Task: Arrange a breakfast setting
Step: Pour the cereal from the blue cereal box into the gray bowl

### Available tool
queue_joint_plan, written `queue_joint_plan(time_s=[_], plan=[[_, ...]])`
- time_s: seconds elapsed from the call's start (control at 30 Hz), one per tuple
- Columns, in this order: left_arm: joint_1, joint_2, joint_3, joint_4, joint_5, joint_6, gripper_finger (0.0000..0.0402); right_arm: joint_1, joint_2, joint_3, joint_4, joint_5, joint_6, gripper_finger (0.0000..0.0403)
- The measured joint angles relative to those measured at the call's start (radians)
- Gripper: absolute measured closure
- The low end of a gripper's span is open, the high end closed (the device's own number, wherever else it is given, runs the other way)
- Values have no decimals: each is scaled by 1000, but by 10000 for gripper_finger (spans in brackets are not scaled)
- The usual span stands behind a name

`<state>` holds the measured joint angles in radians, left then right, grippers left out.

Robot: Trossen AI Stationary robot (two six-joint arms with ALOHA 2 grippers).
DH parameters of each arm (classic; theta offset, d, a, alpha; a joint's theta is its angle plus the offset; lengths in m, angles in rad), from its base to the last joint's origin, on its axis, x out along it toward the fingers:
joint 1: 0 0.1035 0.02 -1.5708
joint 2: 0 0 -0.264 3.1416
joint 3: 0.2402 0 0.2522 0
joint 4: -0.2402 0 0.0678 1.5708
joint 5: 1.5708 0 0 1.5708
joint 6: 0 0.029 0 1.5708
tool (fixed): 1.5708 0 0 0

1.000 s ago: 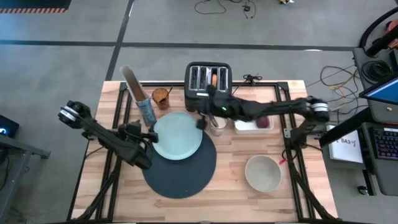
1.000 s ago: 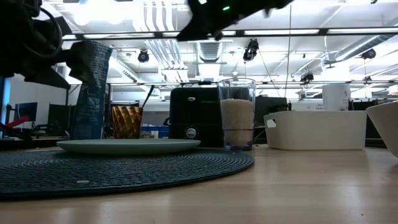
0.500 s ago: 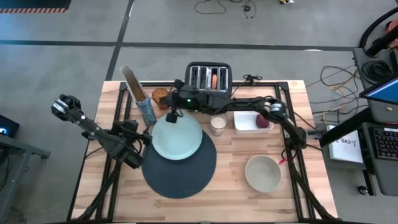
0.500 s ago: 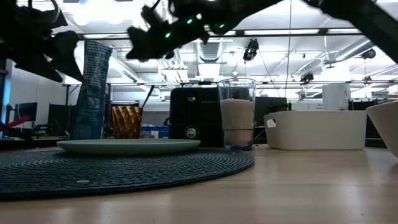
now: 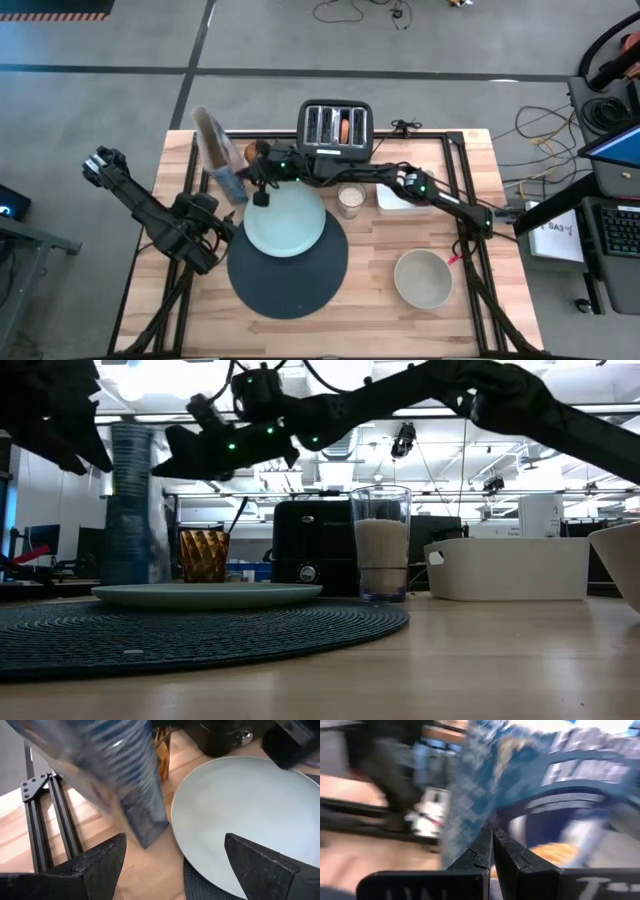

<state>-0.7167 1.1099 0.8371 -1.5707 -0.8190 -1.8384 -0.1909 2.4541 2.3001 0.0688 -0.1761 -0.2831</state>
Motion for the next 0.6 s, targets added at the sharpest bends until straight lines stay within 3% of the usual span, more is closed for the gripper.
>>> queue_joint_plan(time_s=[0.07,0.17,0.4,0.6], plan=[[-1,4,-15,0,0,-18,82,16,10,19,-25,-6,-4,394],[-4,17,-56,29,-15,-63,83,27,0,21,-87,71,-24,394],[-1,56,-181,69,-182,-242,97,4,-94,9,-297,102,-19,394],[0,95,-346,283,-298,-240,107,13,-265,-123,-350,98,-82,394]])
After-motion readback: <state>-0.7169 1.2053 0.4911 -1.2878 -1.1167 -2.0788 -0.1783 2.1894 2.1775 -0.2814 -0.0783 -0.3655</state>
